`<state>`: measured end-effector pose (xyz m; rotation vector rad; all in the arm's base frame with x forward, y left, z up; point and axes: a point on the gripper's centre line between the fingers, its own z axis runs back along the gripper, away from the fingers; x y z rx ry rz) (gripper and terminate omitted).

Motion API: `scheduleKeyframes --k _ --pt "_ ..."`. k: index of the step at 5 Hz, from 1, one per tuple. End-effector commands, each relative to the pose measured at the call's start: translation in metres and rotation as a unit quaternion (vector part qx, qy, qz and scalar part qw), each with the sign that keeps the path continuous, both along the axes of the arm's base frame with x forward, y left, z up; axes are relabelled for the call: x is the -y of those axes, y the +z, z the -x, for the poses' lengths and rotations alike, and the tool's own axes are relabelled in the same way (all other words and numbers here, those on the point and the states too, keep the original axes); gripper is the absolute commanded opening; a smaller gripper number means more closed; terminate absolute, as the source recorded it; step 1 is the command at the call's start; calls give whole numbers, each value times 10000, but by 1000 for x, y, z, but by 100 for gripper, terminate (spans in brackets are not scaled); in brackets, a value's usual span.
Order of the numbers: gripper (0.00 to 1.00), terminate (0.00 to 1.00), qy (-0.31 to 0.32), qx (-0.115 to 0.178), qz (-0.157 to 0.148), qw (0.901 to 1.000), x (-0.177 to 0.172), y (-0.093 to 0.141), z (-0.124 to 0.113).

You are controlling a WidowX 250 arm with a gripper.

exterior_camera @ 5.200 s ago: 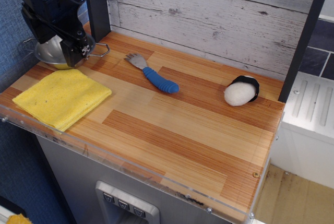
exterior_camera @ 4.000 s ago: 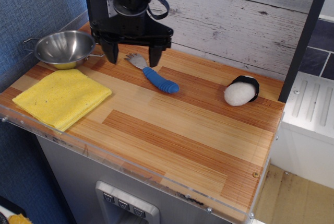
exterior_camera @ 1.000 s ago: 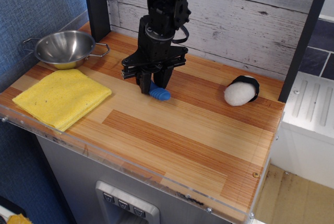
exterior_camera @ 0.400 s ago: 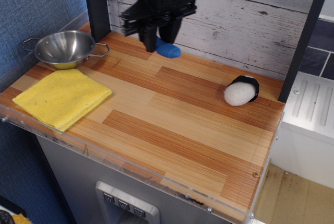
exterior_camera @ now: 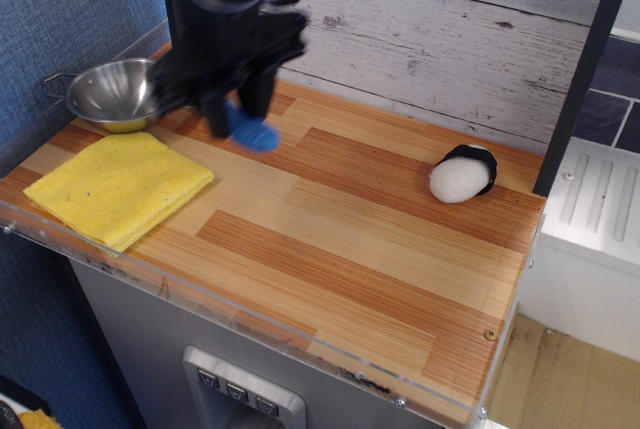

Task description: Place the blue color spatula on the yellow cloth.

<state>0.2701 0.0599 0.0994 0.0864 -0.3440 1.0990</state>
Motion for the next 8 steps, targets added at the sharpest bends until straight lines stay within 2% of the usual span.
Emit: scheduleKeyframes --k 1,2,3,5,6,7,8 --pt "0 0 173 163 -81 9997 -22 -20 30" --pt "0 0 171 19 -152 9997 -28 -35 35" --pt "0 0 222 91 -87 9997 -29 -51 31" --pt "0 0 162 66 -44 9998 -24 -75 12" --pt "100 0 144 32 45 9999 -21 -79 8" --pt "100 0 57 35 39 10000 -18 -78 6" --pt "100 0 25 197 -21 9998 -18 -71 2"
